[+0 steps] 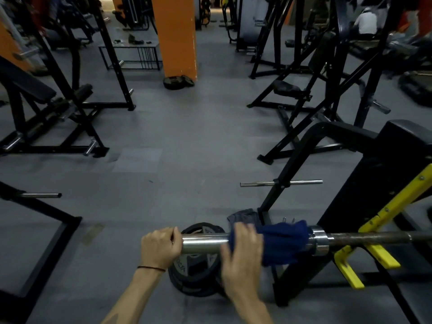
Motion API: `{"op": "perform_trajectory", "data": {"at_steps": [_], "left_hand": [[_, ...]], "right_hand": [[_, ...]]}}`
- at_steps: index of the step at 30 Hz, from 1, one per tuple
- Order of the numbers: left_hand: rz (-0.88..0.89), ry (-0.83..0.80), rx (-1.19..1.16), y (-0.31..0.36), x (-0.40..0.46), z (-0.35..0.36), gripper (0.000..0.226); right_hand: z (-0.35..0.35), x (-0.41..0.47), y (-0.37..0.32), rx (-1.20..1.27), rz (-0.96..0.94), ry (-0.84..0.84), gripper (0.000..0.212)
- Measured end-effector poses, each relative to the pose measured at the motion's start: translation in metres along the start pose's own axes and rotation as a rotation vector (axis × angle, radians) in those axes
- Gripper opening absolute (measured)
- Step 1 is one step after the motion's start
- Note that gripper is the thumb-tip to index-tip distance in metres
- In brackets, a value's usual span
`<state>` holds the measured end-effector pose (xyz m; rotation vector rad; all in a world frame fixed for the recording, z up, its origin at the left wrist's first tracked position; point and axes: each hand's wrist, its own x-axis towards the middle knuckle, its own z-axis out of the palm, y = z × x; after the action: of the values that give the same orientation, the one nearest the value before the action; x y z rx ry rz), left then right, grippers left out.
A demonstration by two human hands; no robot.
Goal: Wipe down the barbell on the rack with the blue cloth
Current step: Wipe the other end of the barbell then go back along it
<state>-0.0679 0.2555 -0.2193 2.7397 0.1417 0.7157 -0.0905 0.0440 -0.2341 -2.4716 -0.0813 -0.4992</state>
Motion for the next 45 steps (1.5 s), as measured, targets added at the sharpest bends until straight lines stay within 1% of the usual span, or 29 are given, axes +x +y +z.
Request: {"op": "perform_trajectory", "data": {"at_steps": [2, 3, 4, 5, 7, 9, 10, 12, 14, 16, 17, 19, 21, 22, 24, 26, 28, 29, 31, 33, 34, 35, 37, 38, 39, 40, 41, 43, 45], "left_hand": [[-0.007, -0.053, 0.008, -0.007, 0.002, 0.0, 0.049], [-0.02, -0.072, 0.006, -0.008, 0.003, 0.0, 0.049], [-0.031, -0.087, 0.002, -0.008, 0.003, 0.0, 0.049], [-0.036, -0.1, -0.003, -0.006, 0.004, 0.001, 0.049], [-0.039, -0.11, -0.002, -0.005, 0.004, 0.003, 0.049], [-0.067, -0.134, 0.003, -0.004, 0.005, 0.002, 0.048], [-0.09, -0.159, 0.006, -0.004, 0.006, 0.001, 0.049], [-0.108, -0.205, 0.019, -0.004, 0.005, 0.001, 0.05], [-0.098, -0.216, 0.021, -0.006, 0.006, 0.0, 0.049], [-0.1, -0.219, 0.015, -0.003, 0.007, -0.002, 0.047], [-0.104, -0.222, 0.013, -0.002, 0.008, -0.002, 0.046], [-0.11, -0.213, 0.019, -0.002, 0.009, -0.002, 0.046], [-0.12, -0.233, 0.02, -0.001, 0.009, -0.002, 0.046], [-0.128, -0.25, 0.015, 0.0, 0.008, -0.003, 0.046], [-0.138, -0.268, 0.016, -0.002, 0.008, -0.004, 0.046], [-0.136, -0.274, 0.003, -0.003, 0.009, -0.007, 0.045], [-0.126, -0.28, -0.02, -0.003, 0.011, -0.009, 0.042], [-0.124, -0.3, -0.022, -0.002, 0.012, -0.01, 0.041], [-0.161, -0.353, 0.016, 0.002, 0.016, -0.013, 0.042], [-0.214, -0.451, 0.066, 0.005, 0.023, -0.014, 0.045], [-0.242, -0.509, 0.071, 0.006, 0.028, -0.014, 0.046], [-0.269, -0.575, 0.057, 0.005, 0.033, -0.014, 0.043], [-0.296, -0.742, 0.005, 0.001, 0.042, -0.011, 0.038], [-0.297, -0.784, -0.015, -0.001, 0.045, -0.011, 0.037], [-0.301, -0.756, -0.054, -0.004, 0.045, -0.01, 0.038], [-0.299, -0.663, -0.127, -0.008, 0.04, -0.01, 0.04], [-0.282, -0.521, -0.214, -0.011, 0.029, -0.009, 0.043], [-0.278, -0.287, -0.414, -0.017, -0.003, -0.008, 0.043], [-0.345, -0.181, -0.543, -0.014, -0.023, -0.007, 0.036]], "right_hand": [[-0.001, -0.005, 0.006, -0.089, -0.33, -0.156, 0.066], [-0.01, 0.003, 0.026, -0.139, -0.408, -0.157, 0.065], [-0.02, 0.011, 0.048, -0.18, -0.415, -0.126, 0.064], [-0.031, 0.019, 0.069, -0.208, -0.328, -0.062, 0.063], [-0.047, 0.023, 0.088, -0.178, -0.02, 0.077, 0.062], [-0.029, 0.019, 0.06, -0.073, 0.204, 0.161, 0.063], [-0.013, 0.014, 0.035, -0.023, 0.208, 0.135, 0.064], [0.009, -0.004, -0.007, 0.007, -0.033, -0.029, 0.067], [0.007, -0.013, 0.0, -0.084, -0.3, -0.171, 0.068], [-0.015, 0.004, 0.042, -0.175, -0.341, -0.094, 0.064], [-0.026, 0.013, 0.064, -0.204, -0.243, -0.007, 0.061], [-0.041, 0.022, 0.082, -0.174, 0.066, 0.156, 0.056], [-0.019, 0.021, 0.052, -0.064, 0.257, 0.227, 0.057], [-0.003, 0.013, 0.026, -0.009, 0.236, 0.193, 0.06], [0.02, -0.013, -0.016, 0.015, -0.028, -0.01, 0.067], [0.013, -0.022, -0.009, -0.092, -0.32, -0.179, 0.069], [-0.006, -0.007, 0.029, -0.172, -0.4, -0.15, 0.065], [-0.017, -0.001, 0.046, -0.196, -0.316, -0.085, 0.062], [-0.03, 0.007, 0.058, -0.157, -0.006, 0.06, 0.058], [-0.01, 0.007, 0.029, -0.064, 0.195, 0.164, 0.052], [0.006, 0.004, 0.004, -0.022, 0.183, 0.152, 0.052], [0.019, -0.003, -0.02, -0.002, 0.085, 0.082, 0.053], [0.032, -0.021, -0.039, -0.082, -0.207, -0.109, 0.06], [0.025, -0.019, -0.029, -0.131, -0.318, -0.156, 0.061], [0.015, -0.011, -0.01, -0.167, -0.373, -0.154, 0.061], [0.004, -0.003, 0.011, -0.201, -0.376, -0.122, 0.061], [-0.008, 0.004, 0.032, -0.227, -0.301, -0.065, 0.06], [-0.023, 0.007, 0.051, -0.188, -0.016, 0.06, 0.06], [-0.002, 0.003, 0.018, -0.073, 0.203, 0.159, 0.054]]}}
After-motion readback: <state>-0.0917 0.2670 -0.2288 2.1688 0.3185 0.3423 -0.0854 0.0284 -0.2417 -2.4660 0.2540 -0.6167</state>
